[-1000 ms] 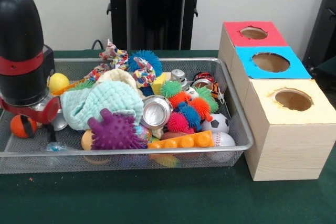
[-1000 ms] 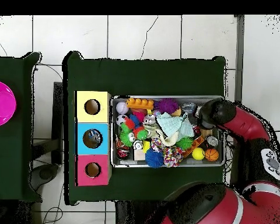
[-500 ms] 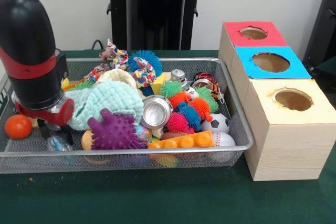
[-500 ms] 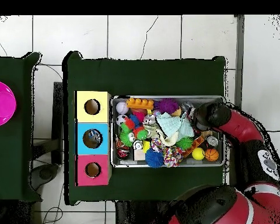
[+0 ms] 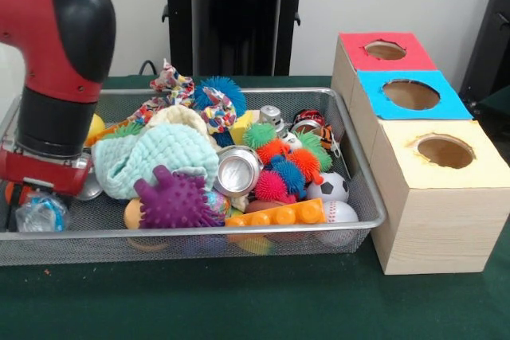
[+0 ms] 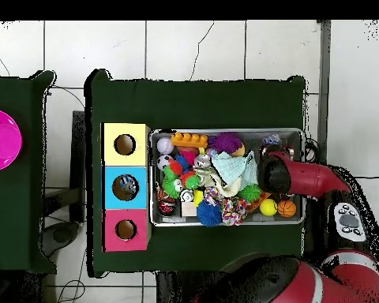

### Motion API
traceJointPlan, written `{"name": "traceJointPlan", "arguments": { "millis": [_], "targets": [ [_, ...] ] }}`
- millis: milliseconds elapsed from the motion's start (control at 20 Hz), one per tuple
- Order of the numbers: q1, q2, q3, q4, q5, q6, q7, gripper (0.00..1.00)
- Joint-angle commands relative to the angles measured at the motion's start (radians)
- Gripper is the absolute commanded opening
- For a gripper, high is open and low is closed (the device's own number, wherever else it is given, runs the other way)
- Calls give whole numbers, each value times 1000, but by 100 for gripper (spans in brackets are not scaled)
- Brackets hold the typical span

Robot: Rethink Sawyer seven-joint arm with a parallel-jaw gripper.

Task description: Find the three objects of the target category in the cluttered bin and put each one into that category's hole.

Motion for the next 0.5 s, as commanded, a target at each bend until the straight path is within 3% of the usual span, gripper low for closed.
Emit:
{"name": "traceJointPlan", "arguments": {
  "millis": [50, 200, 300, 350, 500],
  "targets": [
    [105, -8, -51, -13, -82, -256, 72, 100],
    [119, 31, -78, 8, -37, -328, 140, 100],
    [-1, -1, 94, 80, 0, -180, 136, 100],
    [-62, -17, 181, 116, 19, -107, 134, 0],
    [-53, -9, 173, 119, 41, -108, 149, 0]
  ]
}}
